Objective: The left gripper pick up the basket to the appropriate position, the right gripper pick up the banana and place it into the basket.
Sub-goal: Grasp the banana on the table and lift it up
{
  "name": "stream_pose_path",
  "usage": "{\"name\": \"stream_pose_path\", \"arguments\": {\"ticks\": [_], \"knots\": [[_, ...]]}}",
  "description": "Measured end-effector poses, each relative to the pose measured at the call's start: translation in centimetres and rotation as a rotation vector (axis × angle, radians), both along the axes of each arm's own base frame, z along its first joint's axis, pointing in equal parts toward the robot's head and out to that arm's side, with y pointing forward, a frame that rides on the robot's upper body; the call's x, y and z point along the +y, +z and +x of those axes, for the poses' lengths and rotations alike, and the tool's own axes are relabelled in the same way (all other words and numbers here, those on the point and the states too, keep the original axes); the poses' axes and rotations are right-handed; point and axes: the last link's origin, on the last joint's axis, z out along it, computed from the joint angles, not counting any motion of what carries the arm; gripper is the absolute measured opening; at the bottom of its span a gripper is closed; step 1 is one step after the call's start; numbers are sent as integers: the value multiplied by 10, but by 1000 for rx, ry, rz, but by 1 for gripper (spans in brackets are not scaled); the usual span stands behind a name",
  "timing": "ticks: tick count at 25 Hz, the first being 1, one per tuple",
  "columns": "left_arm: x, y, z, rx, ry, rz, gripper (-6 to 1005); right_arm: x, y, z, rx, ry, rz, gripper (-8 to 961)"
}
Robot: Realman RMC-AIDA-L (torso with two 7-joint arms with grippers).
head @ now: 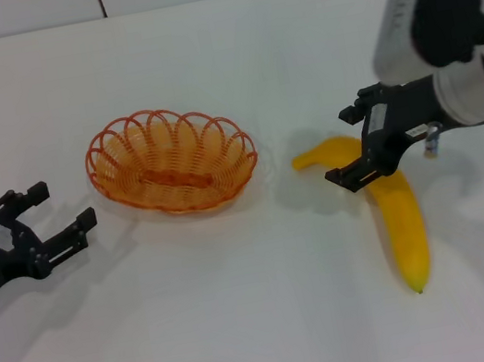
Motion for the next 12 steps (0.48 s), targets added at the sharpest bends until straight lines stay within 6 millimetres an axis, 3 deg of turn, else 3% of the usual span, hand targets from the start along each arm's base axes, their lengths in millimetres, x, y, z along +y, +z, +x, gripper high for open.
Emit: {"name": "stream_pose_path", "arguments": {"ticks": [12], "knots": [[2,-1,2,3,-7,-7,825,4,-17,-9,-152,-17,-21,776]]}}
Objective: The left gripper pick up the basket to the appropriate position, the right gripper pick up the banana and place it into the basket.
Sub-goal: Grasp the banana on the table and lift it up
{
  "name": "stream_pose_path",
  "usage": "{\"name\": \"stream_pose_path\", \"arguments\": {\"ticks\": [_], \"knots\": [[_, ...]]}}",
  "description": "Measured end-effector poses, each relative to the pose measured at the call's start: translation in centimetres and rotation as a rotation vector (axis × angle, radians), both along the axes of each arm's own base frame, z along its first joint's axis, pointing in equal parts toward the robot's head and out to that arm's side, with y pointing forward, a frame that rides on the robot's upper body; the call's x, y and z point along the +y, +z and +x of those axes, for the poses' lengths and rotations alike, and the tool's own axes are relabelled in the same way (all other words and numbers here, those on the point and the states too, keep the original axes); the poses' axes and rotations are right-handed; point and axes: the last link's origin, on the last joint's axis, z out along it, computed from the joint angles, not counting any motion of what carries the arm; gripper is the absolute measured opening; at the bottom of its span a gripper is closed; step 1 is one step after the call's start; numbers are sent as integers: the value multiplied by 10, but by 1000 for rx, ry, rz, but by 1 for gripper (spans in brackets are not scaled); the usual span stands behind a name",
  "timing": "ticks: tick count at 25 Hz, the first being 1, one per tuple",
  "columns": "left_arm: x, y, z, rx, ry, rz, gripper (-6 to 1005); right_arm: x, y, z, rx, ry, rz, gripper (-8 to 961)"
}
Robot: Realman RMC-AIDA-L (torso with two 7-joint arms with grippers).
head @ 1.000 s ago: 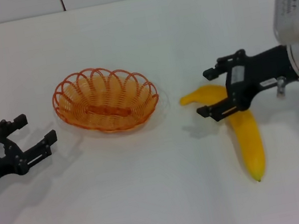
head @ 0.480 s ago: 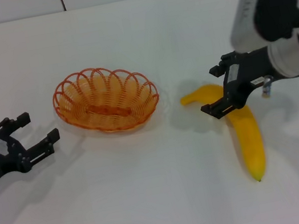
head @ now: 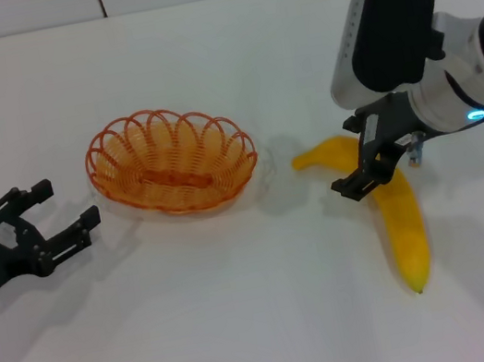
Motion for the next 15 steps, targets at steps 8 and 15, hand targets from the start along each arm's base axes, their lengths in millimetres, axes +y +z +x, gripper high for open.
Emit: {"name": "stream_pose_path", "arguments": {"ticks": [8,15], "knots": [[2,-1,1,1,-2,-1,825,8,-7,6,-39,-28,-12,773],[4,-2,1,8,8,2,825,14,-8,7,-44,-40,-3,771]]}}
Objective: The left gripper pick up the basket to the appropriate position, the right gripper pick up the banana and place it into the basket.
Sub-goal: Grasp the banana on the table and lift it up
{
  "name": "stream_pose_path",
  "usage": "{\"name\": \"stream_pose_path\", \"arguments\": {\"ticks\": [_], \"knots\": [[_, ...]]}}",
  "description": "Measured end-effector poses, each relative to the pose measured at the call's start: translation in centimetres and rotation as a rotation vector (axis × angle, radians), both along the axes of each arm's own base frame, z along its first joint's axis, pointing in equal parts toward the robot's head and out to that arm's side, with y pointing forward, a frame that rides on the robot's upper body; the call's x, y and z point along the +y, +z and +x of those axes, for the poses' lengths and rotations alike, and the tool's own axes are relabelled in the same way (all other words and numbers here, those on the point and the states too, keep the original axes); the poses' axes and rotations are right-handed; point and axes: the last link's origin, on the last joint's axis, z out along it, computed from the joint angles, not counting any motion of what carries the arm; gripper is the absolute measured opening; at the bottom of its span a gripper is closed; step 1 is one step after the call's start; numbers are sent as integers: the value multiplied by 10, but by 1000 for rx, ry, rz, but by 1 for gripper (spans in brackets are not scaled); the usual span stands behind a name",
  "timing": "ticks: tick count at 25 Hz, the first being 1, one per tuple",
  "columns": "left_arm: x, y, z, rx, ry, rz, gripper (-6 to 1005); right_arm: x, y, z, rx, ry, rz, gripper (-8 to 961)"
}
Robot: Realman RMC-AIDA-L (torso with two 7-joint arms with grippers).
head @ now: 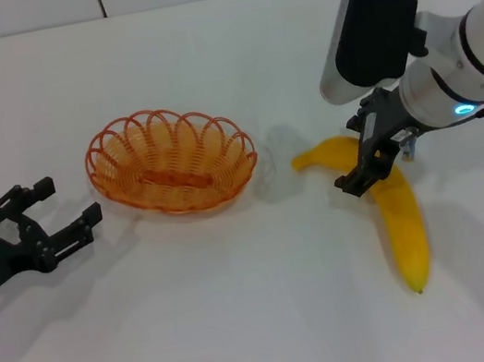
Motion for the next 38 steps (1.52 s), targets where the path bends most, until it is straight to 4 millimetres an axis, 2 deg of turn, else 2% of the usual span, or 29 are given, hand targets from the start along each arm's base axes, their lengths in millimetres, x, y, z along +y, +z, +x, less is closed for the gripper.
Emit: {"name": "stream_pose_path", "arguments": {"ticks": [35,38], "knots": [[2,-3,3,-4,-8,-5,819,3,-1,-3,-22,-41,-20,759],[2,-3,3,-4,-8,-5,818,4,-1,-3,-28,-52,-24,678]]}}
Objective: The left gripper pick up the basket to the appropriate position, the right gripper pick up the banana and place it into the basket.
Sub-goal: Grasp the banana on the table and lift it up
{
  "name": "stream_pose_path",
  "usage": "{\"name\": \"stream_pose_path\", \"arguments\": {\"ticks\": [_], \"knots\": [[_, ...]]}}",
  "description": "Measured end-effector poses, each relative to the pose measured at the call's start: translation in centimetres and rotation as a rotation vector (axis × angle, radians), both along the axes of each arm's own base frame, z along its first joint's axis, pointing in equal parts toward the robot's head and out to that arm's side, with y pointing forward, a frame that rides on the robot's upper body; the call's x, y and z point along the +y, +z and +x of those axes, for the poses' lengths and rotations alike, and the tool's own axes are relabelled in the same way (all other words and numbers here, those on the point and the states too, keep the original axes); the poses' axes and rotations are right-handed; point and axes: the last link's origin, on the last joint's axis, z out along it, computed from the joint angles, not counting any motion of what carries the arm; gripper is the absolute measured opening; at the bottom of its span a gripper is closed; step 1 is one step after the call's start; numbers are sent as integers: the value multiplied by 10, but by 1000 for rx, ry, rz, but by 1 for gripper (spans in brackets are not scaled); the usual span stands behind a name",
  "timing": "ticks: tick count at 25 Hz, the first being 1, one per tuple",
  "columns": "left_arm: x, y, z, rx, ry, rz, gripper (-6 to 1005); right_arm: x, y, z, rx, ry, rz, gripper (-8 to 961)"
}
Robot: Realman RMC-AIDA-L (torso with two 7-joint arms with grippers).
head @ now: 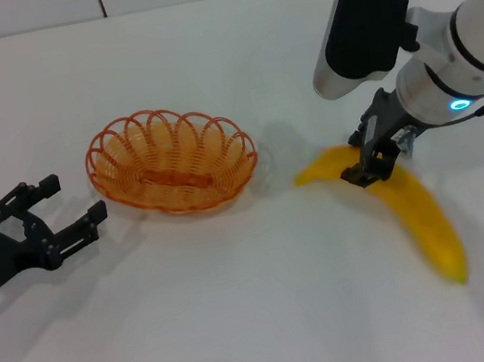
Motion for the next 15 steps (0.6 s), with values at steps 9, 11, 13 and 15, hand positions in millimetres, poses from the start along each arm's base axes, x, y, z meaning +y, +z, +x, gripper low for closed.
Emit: {"name": "stream_pose_path", "arguments": {"ticks": [9,11,13,15], "knots": [[0,0,0,0,0,0,814,1,3,-3,12,9,14,481],[0,0,0,-1,2,0,813,1,5,-8,26,28,26,465],[0,0,0,-1,2,0,813,0,9,-17,55,66,50,465],[-1,0,0,-1,2,0,812,-1,16,-29,92,120,82,465]]}}
